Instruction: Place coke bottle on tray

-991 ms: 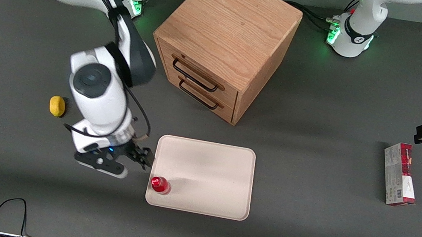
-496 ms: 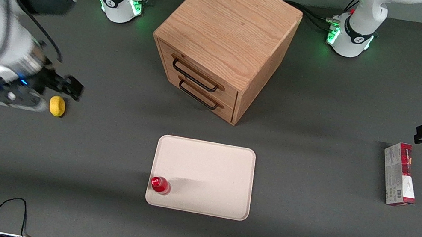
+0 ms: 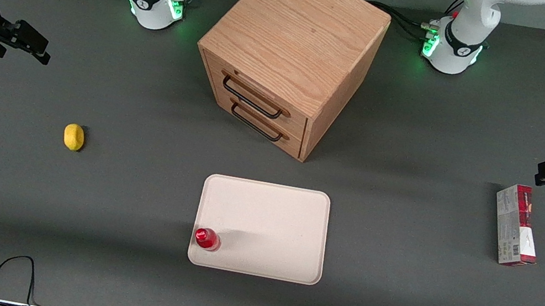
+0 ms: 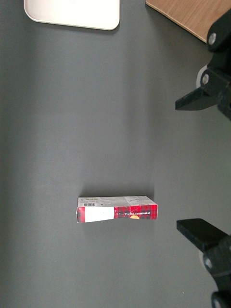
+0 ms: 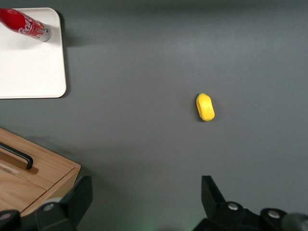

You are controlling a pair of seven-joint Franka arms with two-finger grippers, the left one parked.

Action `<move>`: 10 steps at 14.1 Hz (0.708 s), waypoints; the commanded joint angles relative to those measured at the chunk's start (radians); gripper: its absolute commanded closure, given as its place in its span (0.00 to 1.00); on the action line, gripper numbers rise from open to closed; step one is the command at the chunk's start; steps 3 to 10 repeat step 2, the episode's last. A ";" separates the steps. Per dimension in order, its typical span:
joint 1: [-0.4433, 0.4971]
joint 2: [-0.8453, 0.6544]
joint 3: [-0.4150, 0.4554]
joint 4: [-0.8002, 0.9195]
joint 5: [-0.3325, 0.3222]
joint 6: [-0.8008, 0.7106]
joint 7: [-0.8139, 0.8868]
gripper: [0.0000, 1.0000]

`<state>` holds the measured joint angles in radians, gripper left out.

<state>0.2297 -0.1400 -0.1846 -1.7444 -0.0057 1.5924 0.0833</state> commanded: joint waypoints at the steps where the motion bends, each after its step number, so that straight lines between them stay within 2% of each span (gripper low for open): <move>1: 0.008 -0.012 -0.001 -0.020 0.023 0.006 -0.004 0.00; 10: 0.008 -0.012 0.002 -0.018 0.023 0.006 -0.002 0.00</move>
